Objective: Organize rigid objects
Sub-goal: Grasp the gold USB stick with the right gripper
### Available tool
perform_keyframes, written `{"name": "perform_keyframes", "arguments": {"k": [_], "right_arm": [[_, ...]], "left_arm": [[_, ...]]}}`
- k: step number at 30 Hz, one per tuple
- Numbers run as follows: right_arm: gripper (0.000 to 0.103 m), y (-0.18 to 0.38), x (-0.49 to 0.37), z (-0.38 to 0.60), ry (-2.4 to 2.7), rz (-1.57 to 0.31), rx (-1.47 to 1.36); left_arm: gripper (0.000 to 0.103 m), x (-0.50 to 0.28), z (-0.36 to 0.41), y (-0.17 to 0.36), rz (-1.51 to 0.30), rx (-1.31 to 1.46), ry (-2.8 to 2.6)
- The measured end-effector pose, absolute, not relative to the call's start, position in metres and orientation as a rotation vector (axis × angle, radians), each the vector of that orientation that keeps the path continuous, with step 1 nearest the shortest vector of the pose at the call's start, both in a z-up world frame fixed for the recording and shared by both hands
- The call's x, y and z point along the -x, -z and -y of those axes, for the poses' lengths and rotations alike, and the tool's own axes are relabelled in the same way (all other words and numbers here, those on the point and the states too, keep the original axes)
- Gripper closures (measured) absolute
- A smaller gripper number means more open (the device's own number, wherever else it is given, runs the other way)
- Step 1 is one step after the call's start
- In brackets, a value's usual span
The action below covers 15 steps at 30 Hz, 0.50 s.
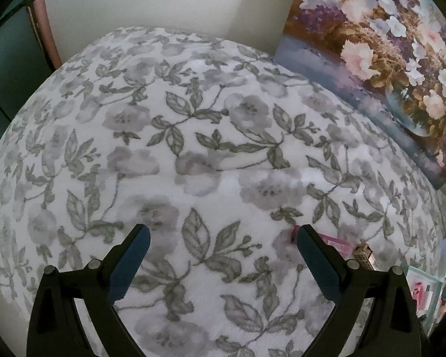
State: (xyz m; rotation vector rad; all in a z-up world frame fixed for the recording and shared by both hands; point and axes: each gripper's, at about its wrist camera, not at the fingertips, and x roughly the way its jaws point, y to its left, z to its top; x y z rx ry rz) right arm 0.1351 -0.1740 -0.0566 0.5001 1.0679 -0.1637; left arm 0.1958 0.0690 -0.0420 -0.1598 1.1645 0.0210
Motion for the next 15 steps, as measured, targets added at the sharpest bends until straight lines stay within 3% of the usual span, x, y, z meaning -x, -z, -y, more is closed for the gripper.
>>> {"name": "perform_keyframes", "arguments": {"k": [15], "right_arm": [[0.0, 0.071, -0.157, 0.167, 0.236, -1.058, -0.559]], "left_arm": [[0.004, -0.203, -0.075, 0.054, -1.173, 0.179, -0.018]]}}
